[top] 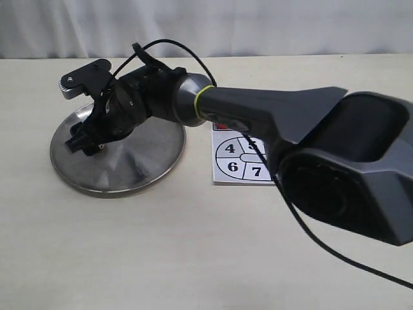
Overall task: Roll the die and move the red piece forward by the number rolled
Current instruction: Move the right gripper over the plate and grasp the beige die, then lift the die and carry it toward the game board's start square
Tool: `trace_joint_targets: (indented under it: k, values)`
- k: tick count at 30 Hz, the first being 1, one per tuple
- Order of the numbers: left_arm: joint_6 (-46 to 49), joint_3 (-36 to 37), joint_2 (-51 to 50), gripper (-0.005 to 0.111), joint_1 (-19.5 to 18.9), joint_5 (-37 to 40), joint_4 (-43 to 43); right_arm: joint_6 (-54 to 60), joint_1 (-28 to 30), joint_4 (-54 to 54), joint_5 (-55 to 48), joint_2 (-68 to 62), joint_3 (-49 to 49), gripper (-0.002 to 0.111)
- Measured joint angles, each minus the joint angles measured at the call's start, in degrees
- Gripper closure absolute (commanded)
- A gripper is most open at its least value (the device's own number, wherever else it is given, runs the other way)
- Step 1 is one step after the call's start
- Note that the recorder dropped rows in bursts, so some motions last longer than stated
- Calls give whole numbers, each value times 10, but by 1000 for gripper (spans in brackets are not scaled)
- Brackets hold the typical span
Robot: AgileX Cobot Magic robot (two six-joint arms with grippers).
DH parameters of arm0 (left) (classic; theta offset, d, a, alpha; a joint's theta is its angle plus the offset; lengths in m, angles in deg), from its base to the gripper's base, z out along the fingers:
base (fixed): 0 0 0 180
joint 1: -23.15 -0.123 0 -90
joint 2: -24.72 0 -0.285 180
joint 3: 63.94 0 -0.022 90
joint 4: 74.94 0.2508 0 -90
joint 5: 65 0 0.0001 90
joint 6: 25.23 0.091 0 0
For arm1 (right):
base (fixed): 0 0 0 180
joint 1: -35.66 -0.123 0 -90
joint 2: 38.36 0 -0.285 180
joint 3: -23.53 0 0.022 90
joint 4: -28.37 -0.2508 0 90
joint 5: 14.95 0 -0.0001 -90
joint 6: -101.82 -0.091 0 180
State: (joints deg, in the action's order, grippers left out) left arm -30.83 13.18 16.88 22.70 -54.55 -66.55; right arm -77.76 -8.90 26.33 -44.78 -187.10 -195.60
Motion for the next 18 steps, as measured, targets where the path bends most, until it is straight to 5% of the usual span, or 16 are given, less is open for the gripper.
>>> trace_joint_targets:
  k: [8, 16, 18]
  values:
    - [0, 0, 0, 107, 0, 0, 0, 26, -2, -2, 0, -90, -113, 36]
    - [0, 0, 0, 107, 0, 0, 0, 66, -2, -7, -15, -116, -139, 104]
    - [0, 0, 0, 107, 0, 0, 0, 68, -2, 2, -57, -112, -151, 104]
